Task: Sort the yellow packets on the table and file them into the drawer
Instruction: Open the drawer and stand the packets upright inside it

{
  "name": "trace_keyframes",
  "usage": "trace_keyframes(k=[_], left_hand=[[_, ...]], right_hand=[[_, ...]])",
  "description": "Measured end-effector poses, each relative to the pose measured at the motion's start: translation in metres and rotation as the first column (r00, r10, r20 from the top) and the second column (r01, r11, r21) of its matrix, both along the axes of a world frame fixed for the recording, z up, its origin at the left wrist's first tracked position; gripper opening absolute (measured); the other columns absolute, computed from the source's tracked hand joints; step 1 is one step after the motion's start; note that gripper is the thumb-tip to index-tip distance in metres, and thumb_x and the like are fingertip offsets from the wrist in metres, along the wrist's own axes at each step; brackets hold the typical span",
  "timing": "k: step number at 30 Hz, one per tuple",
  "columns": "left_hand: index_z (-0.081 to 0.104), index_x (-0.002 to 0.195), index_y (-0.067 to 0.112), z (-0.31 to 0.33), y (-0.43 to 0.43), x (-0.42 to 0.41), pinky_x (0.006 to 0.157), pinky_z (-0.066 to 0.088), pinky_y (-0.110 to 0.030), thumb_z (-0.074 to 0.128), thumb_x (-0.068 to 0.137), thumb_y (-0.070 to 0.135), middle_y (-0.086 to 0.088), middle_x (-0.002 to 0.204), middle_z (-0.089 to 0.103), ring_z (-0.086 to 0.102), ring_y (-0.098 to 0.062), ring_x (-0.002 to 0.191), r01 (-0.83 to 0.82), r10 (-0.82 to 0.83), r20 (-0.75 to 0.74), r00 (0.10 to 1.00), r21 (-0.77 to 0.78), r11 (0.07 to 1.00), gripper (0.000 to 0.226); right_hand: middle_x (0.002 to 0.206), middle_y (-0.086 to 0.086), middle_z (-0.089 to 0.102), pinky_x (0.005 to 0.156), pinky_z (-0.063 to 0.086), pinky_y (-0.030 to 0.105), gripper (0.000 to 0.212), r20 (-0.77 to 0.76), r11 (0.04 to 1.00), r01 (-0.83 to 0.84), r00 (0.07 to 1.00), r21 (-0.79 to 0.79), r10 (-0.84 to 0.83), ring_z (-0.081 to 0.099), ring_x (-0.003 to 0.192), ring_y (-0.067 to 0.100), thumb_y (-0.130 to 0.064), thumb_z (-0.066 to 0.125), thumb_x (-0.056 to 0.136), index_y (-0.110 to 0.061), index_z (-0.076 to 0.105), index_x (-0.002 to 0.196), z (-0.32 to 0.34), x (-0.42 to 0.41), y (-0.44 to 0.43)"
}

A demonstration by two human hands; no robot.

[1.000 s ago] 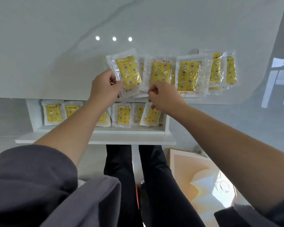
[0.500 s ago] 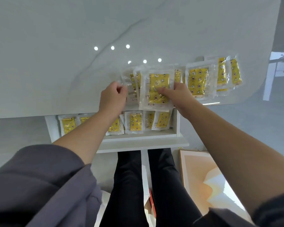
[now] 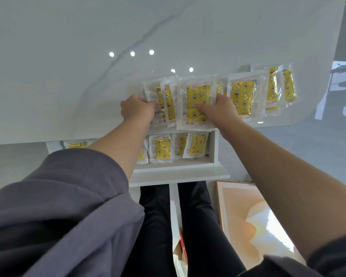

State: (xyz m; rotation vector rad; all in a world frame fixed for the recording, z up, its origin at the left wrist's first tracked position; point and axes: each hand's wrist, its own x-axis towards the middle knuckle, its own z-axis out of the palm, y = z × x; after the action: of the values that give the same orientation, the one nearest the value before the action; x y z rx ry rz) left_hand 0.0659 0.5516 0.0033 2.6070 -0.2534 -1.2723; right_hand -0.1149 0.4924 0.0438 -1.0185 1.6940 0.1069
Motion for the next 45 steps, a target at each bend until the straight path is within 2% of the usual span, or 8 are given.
trace_keyframes(k=[8,17,21,24,26,32,38,45], left_hand=[[0.036,0.139,0.019,0.001,-0.003,-0.004,0.082,0.045,-0.028,0.064,0.089,0.021,0.0,0.127,0.043,0.052,-0.018,0.104,0.163,-0.145,0.119,0.982,-0.153,0.975,0.057],[0.054,0.092,0.018,-0.007,-0.012,0.023,0.084,0.05,-0.04,0.07,0.084,0.033,-0.005,0.112,0.05,0.057,-0.026,0.096,0.453,-0.448,0.139,0.883,-0.008,0.891,0.023],[0.053,0.102,0.017,-0.007,-0.012,0.023,0.069,0.04,-0.024,0.067,0.088,0.028,0.002,0.101,0.055,0.054,-0.015,0.088,0.287,-0.292,-0.022,0.956,-0.136,0.948,0.023],[0.054,0.119,0.014,-0.003,-0.01,0.018,0.087,0.05,-0.032,0.072,0.084,0.032,0.002,0.111,0.06,0.059,-0.016,0.098,-0.035,-0.006,-0.254,0.967,-0.158,0.987,0.043],[0.062,0.111,0.015,-0.004,-0.005,0.016,0.097,0.05,-0.039,0.072,0.085,0.027,-0.001,0.105,0.067,0.064,-0.02,0.101,-0.143,0.087,-0.312,0.946,-0.161,0.977,0.03],[0.049,0.135,0.012,0.004,0.012,0.031,0.099,0.045,-0.037,0.058,0.093,0.029,-0.005,0.131,0.056,0.054,-0.025,0.118,-0.063,0.05,-0.102,0.994,-0.13,0.989,0.046],[0.051,0.125,0.01,0.026,0.035,0.061,0.09,0.047,-0.033,0.051,0.094,0.023,-0.005,0.12,0.057,0.057,-0.024,0.108,-0.112,0.148,0.191,0.97,-0.187,0.976,0.034],[0.066,0.105,0.019,0.047,0.073,0.05,0.066,0.05,-0.023,0.062,0.086,0.023,0.004,0.096,0.068,0.064,-0.012,0.083,-0.26,0.292,0.073,0.954,-0.284,0.923,0.02]], right_hand=[[0.104,0.002,0.07,0.089,0.056,0.042,0.032,0.007,0.999,-0.036,0.999,-0.013,0.037,0.067,0.096,0.021,-0.028,0.069,0.088,-0.013,0.063,0.116,-0.002,-0.003,0.001],[0.1,-0.003,0.068,0.075,0.053,0.028,0.023,0.023,0.999,-0.049,0.998,-0.012,0.05,0.066,0.093,0.016,-0.025,0.067,0.09,-0.015,0.063,0.111,-0.001,-0.005,0.0],[0.1,-0.003,0.068,0.069,0.048,0.025,0.023,0.018,0.998,-0.059,0.998,-0.031,0.06,0.065,0.091,0.015,-0.026,0.066,0.09,-0.016,0.063,0.111,0.0,-0.005,0.0],[0.103,-0.001,0.068,0.077,0.053,0.031,0.028,0.005,0.998,-0.059,0.998,-0.032,0.059,0.065,0.094,0.017,-0.027,0.067,0.089,-0.015,0.063,0.114,-0.003,-0.004,0.001],[0.103,0.0,0.069,0.079,0.055,0.033,0.028,0.013,0.998,-0.051,0.999,-0.029,0.051,0.066,0.094,0.018,-0.027,0.068,0.089,-0.015,0.063,0.113,-0.005,-0.005,0.002],[0.105,0.002,0.069,0.087,0.056,0.039,0.031,0.002,0.998,-0.05,0.999,-0.045,0.05,0.066,0.097,0.022,-0.027,0.068,0.088,-0.014,0.062,0.116,-0.004,-0.005,0.0],[0.107,0.001,0.068,0.088,0.056,0.041,0.036,0.022,0.995,-0.091,0.996,-0.043,0.092,0.066,0.096,0.02,-0.029,0.068,0.088,-0.015,0.06,0.121,0.003,-0.004,0.0],[0.099,0.0,0.072,0.086,0.057,0.04,0.024,0.187,0.983,-0.177,0.968,0.045,0.166,0.07,0.091,0.018,-0.021,0.07,0.088,-0.015,0.064,0.11,0.017,0.001,0.022]])
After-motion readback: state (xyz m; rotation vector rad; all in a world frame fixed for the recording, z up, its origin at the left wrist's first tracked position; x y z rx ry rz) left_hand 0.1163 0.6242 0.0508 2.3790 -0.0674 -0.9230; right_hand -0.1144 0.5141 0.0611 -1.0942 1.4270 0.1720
